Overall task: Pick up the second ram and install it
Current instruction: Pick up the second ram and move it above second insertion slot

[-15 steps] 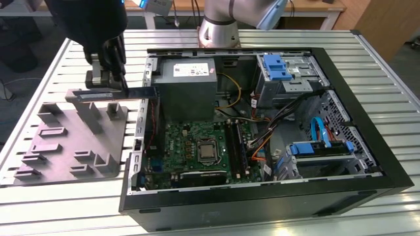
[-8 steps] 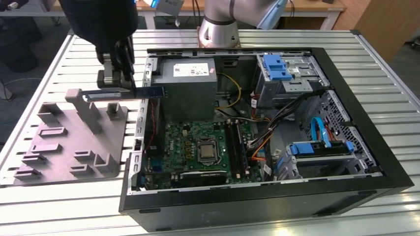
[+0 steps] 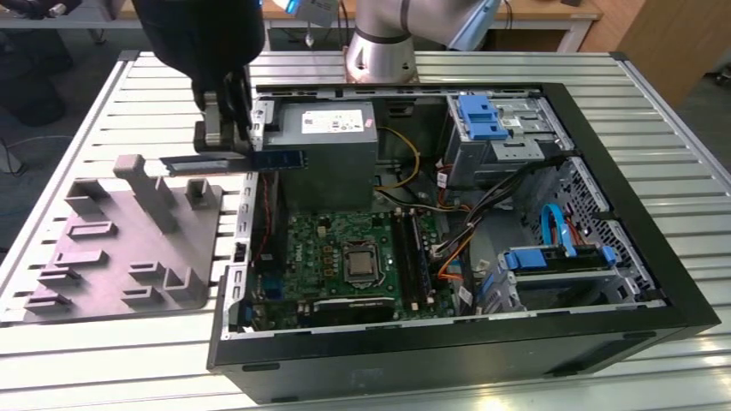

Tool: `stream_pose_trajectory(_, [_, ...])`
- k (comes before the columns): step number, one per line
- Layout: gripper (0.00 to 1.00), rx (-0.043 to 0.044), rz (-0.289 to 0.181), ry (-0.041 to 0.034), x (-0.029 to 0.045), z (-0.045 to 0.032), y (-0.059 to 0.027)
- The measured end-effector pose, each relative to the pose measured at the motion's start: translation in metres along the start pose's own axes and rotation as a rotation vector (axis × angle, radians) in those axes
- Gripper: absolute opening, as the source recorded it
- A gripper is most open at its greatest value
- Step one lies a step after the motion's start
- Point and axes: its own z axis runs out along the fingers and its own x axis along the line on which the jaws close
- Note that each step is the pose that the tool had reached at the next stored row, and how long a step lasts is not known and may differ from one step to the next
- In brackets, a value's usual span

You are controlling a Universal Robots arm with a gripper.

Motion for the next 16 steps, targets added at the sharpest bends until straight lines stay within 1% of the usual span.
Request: stream_pose_trajectory(16, [0.14, -0.0002, 0.0, -0.0001, 0.0002, -0.0014, -0.0349])
